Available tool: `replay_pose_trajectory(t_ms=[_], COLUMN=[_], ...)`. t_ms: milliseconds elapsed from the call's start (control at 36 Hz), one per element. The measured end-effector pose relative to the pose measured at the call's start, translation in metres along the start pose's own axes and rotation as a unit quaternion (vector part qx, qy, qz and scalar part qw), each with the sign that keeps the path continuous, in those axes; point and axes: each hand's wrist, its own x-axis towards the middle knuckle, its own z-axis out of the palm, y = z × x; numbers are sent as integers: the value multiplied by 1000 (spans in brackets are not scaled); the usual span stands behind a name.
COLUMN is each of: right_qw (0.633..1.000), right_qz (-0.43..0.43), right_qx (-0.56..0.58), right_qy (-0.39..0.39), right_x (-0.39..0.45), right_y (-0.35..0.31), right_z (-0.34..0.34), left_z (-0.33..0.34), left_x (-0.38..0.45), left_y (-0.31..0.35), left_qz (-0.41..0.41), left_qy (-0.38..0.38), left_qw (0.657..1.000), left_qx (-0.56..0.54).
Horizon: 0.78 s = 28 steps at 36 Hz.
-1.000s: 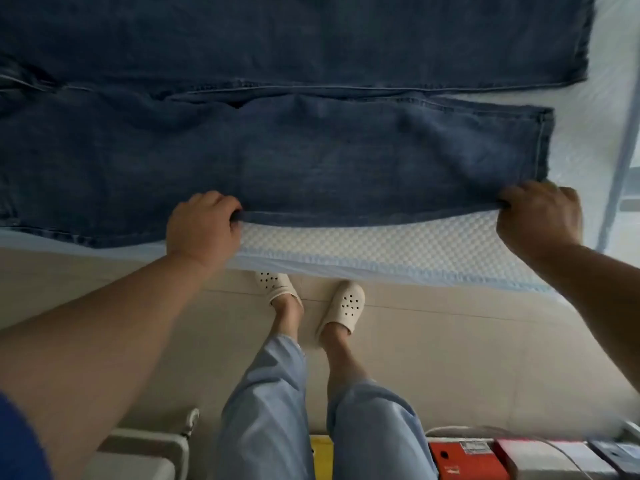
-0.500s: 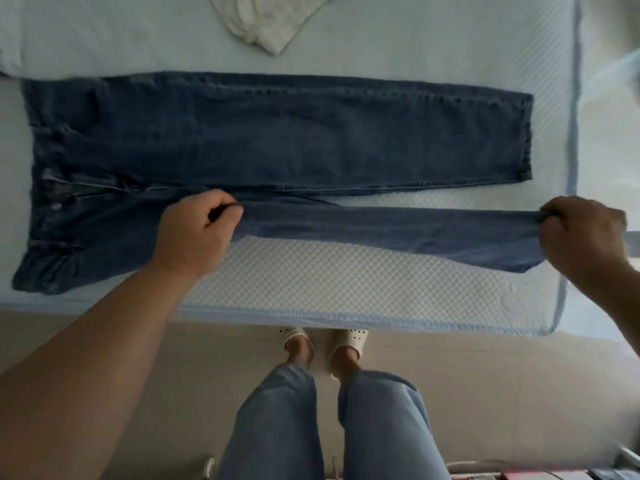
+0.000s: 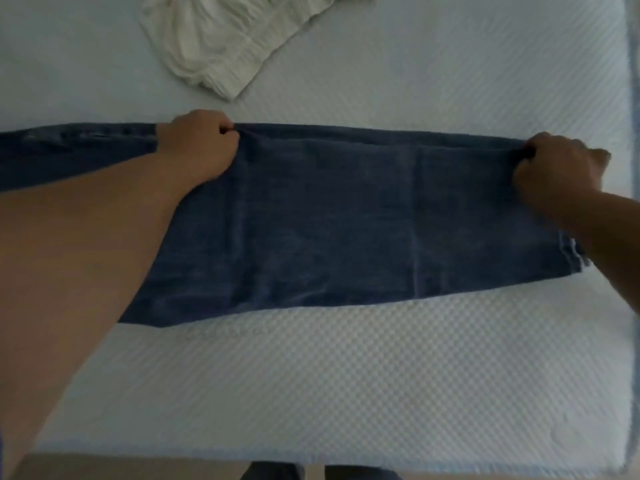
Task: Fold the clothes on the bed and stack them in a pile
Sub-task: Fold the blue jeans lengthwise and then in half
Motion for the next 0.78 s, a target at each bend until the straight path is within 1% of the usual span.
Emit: replay_pose_trajectory(t_ms=[56, 111, 194, 250, 306, 361, 444, 500, 556, 611, 667, 722, 778], right_qw=[1000, 998, 990, 983, 989, 993, 993, 993, 991, 984, 981, 979, 974], right_qz=[5, -3, 24, 48, 45, 48, 70, 69, 59, 40, -3, -41, -64], right_qx=[13, 36, 92, 134, 122, 104, 98, 91, 116, 165, 186, 196, 219], right_qy=[9, 42, 101, 113, 76, 35, 18, 7, 16, 45, 63, 44, 1], right_x=[3, 3, 1, 4, 10, 16, 20, 16, 9, -3, -20, -40, -65], right_y=[1, 5, 10, 11, 11, 8, 1, 0, -1, -7, -19, -39, -65], right_z=[9, 11, 7, 6, 9, 14, 18, 18, 14, 5, -4, -10, -13], left_z=[8, 8, 3, 1, 4, 12, 24, 29, 28, 24, 18, 11, 4], left_x=[5, 6, 0, -2, 1, 7, 15, 17, 14, 8, -4, -20, -41], left_y=[2, 4, 7, 4, 3, 2, 4, 4, 5, 5, 4, 3, -2], left_qz=[-3, -5, 2, 14, 18, 8, -15, -23, -24, -20, -21, -24, -26], left_qy=[24, 56, 104, 134, 140, 126, 114, 112, 114, 123, 126, 125, 123], left_qw=[999, 998, 994, 989, 988, 991, 993, 992, 991, 990, 991, 992, 991], left_qx=[20, 16, -40, -65, -65, -40, 24, 55, 66, 59, 34, -10, -50])
